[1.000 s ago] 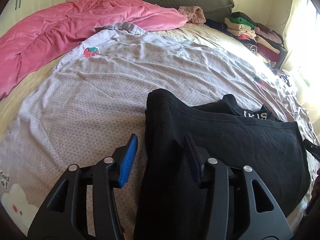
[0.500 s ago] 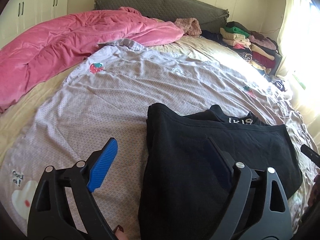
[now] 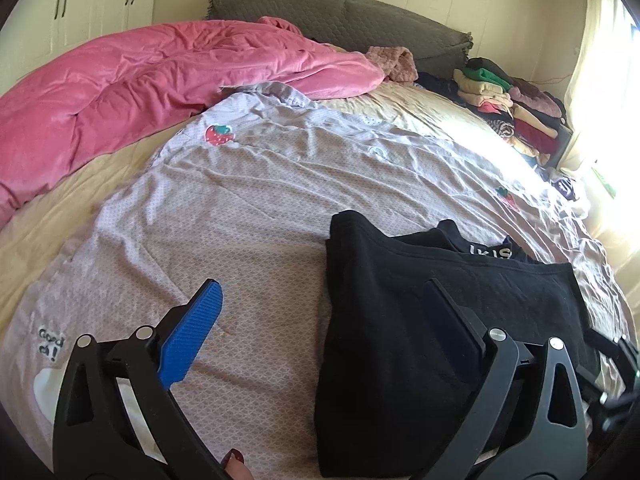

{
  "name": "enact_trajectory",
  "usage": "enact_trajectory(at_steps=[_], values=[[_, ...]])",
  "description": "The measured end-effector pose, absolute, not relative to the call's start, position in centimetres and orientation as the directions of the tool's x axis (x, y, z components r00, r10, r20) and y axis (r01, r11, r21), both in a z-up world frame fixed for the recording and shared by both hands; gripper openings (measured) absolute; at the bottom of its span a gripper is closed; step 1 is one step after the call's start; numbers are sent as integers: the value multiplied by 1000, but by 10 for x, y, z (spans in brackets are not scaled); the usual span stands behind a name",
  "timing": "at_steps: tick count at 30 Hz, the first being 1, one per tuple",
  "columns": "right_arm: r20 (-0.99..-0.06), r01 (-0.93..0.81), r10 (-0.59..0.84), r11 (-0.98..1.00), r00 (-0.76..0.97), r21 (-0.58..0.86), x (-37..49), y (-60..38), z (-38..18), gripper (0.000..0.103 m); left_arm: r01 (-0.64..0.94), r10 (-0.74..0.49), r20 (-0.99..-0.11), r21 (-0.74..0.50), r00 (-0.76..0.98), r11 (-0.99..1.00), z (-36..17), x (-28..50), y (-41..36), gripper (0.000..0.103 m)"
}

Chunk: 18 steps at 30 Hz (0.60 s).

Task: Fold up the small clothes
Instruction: 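Grasp one side of the folded sweatshirt with both grippers and lift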

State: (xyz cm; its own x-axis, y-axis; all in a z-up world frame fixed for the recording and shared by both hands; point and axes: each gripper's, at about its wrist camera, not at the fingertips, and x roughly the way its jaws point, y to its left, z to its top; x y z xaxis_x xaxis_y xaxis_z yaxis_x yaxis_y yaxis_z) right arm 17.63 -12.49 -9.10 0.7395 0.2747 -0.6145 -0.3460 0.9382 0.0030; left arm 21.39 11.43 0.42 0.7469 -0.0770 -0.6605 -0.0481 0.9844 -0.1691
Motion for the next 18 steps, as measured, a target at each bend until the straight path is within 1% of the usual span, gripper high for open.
enact_trajectory(at_steps=[8, 10, 14, 18], values=[[-665, -531, 322, 837, 674, -133, 168, -46, -116, 86, -87, -93, -682, -225, 725, 971, -9, 221, 132, 93], [-671, -553, 316, 816, 671, -169, 166, -32, -122, 86, -87, -113, -688, -250, 717, 964, -12, 222, 134, 93], [-678, -572, 277, 780, 681, -255, 167, -6, -136, 86, -90, -121, -697, -259, 706, 962, -17, 225, 136, 93], [-664, -572, 244, 750, 706, -333, 166, 14, -148, 86, -91, -138, -707, -276, 693, 957, -22, 230, 137, 93]])
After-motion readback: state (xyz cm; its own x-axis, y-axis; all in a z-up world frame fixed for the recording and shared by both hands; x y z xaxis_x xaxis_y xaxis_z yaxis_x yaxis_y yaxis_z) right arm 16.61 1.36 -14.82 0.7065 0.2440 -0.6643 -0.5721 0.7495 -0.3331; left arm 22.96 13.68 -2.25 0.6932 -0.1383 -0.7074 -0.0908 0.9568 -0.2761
